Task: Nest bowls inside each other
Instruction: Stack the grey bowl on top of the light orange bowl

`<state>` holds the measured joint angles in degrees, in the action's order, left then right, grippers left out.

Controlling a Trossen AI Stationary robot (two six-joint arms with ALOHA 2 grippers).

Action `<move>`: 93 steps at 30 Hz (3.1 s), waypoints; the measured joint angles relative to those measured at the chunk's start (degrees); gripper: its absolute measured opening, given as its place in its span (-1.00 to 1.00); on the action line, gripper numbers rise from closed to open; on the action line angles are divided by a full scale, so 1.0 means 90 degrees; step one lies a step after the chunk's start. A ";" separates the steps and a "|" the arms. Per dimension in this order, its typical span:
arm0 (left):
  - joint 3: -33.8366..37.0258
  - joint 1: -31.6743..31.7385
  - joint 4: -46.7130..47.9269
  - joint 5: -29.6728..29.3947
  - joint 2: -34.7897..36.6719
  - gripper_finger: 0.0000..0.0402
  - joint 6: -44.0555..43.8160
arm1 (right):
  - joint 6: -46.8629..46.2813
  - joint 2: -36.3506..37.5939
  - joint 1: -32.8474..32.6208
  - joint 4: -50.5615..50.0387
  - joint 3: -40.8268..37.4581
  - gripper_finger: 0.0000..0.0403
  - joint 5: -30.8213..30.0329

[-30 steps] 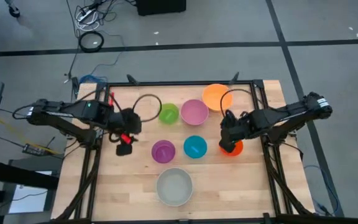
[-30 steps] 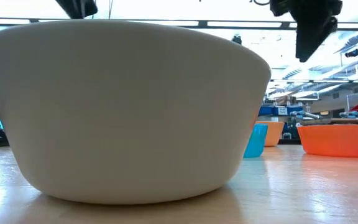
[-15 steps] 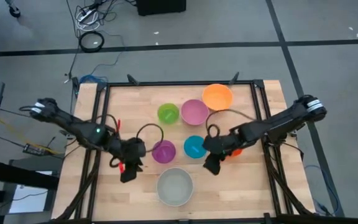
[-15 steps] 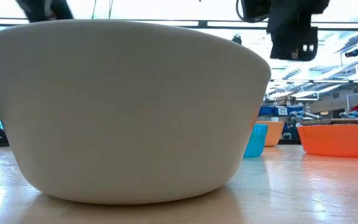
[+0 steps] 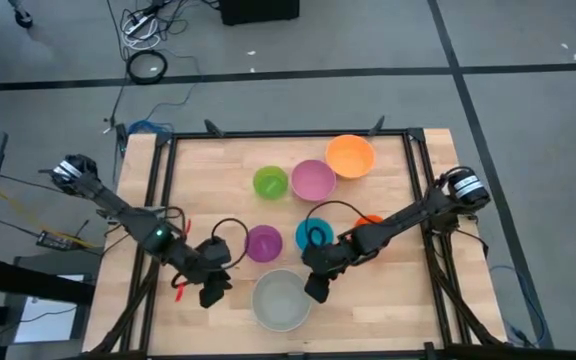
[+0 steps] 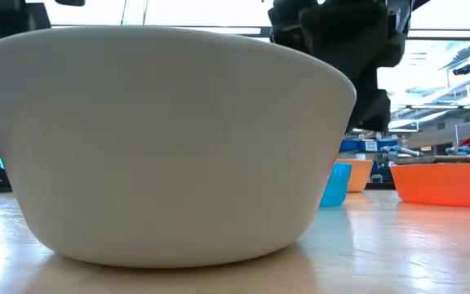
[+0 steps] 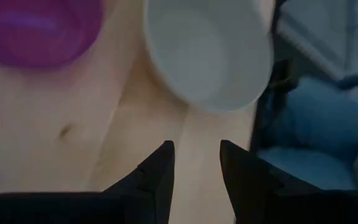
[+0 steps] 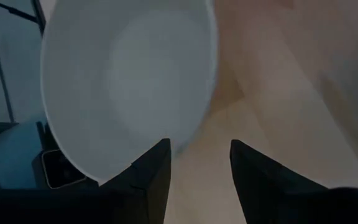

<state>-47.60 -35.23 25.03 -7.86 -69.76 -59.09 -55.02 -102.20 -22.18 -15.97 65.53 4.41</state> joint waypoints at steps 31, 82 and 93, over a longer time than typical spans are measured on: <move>0.0581 -0.0476 -0.4360 -0.0642 -0.1911 -0.31 -0.0628 | -0.0227 -0.0117 -0.0379 0.0064 0.0109 -0.24 -0.1209; 0.0572 0.1777 -0.5952 -0.1162 0.0921 -0.31 0.4066 | 0.2389 0.3348 0.5524 -0.3909 0.0115 -1.00 -0.3429; 0.0572 0.1878 -0.5377 -0.1324 0.0926 -0.31 0.4068 | 0.3109 0.2161 0.6483 -0.3902 0.0110 -1.00 -0.3175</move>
<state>-42.46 -18.33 -23.37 -19.77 -61.43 -22.48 -27.04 -82.76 36.17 -51.09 66.52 -24.17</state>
